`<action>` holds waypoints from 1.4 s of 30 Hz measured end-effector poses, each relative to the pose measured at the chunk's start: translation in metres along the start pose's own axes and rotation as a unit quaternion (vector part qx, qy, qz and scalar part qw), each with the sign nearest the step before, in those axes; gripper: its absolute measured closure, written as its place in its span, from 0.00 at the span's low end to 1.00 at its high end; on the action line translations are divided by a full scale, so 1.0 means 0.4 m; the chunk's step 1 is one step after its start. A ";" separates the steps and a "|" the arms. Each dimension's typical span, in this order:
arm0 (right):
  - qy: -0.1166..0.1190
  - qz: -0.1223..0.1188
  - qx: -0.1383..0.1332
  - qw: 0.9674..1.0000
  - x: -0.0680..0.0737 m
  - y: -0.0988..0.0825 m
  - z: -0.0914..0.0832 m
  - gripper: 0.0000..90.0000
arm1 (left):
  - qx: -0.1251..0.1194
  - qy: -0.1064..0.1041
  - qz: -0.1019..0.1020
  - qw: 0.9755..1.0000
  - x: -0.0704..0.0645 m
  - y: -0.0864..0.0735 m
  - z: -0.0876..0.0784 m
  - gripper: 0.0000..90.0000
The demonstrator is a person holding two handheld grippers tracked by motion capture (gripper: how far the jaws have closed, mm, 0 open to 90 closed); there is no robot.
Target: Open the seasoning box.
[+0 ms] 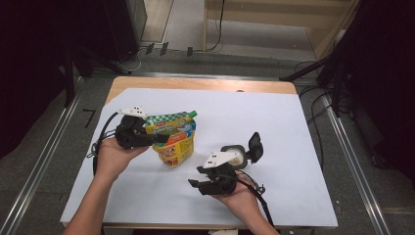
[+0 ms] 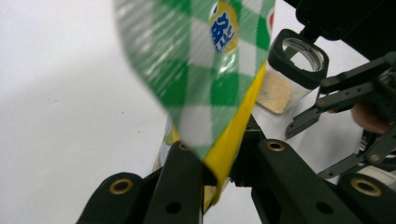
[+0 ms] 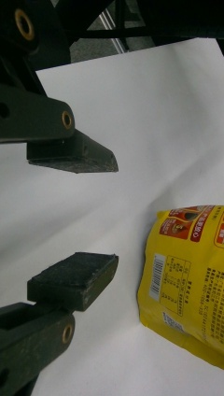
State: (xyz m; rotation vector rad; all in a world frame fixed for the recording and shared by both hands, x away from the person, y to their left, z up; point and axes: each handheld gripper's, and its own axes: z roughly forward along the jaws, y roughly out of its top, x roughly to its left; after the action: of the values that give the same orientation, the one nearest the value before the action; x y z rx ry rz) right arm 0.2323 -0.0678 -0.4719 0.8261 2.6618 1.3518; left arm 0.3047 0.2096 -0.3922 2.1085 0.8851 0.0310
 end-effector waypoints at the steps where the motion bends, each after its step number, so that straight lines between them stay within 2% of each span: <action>1: 0.002 0.001 -0.002 1.000 0.000 -0.001 0.003 0.55 | 0.000 -0.001 -0.001 1.000 -0.002 0.002 -0.001 0.95; 6: 0.005 0.009 -0.010 1.000 0.002 -0.006 0.012 0.55 | -0.003 -0.010 0.000 1.000 -0.016 0.011 -0.016 0.96; 9: 0.014 0.006 -0.017 1.000 0.001 -0.009 0.020 0.57 | -0.007 -0.010 0.000 1.000 -0.020 0.015 -0.025 0.96; 13: 0.013 0.000 -0.024 1.000 0.003 -0.014 0.033 0.57 | -0.008 -0.009 0.007 1.000 -0.036 0.024 -0.040 0.97; 16: 0.013 0.009 -0.018 1.000 0.006 -0.015 0.048 0.57 | -0.007 -0.005 0.010 1.000 -0.046 0.029 -0.044 0.97; 23: 0.011 0.012 -0.003 1.000 0.012 -0.019 0.079 0.56 | -0.013 -0.007 0.006 1.000 -0.062 0.040 -0.052 0.98; 28: 0.013 0.023 -0.008 1.000 0.007 -0.017 0.084 0.56 | -0.015 -0.006 0.005 1.000 -0.079 0.052 -0.059 0.98; 33: 0.008 0.020 -0.012 1.000 0.006 -0.013 0.093 0.54 | -0.022 -0.013 0.008 1.000 -0.101 0.067 -0.073 0.98; 38: 0.009 0.043 -0.010 0.999 0.005 -0.002 0.116 0.55 | -0.027 -0.017 0.017 0.999 -0.126 0.078 -0.089 0.98; 42: 0.005 0.060 0.006 0.998 0.000 -0.001 0.137 0.58 | -0.031 -0.020 0.021 0.999 -0.142 0.083 -0.100 0.98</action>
State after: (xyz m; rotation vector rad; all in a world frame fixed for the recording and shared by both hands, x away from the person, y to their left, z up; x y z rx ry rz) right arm 0.2469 -0.0277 -0.5061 0.9976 2.6688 1.3700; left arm 0.2688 0.1895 -0.3270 2.0635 0.8060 0.0388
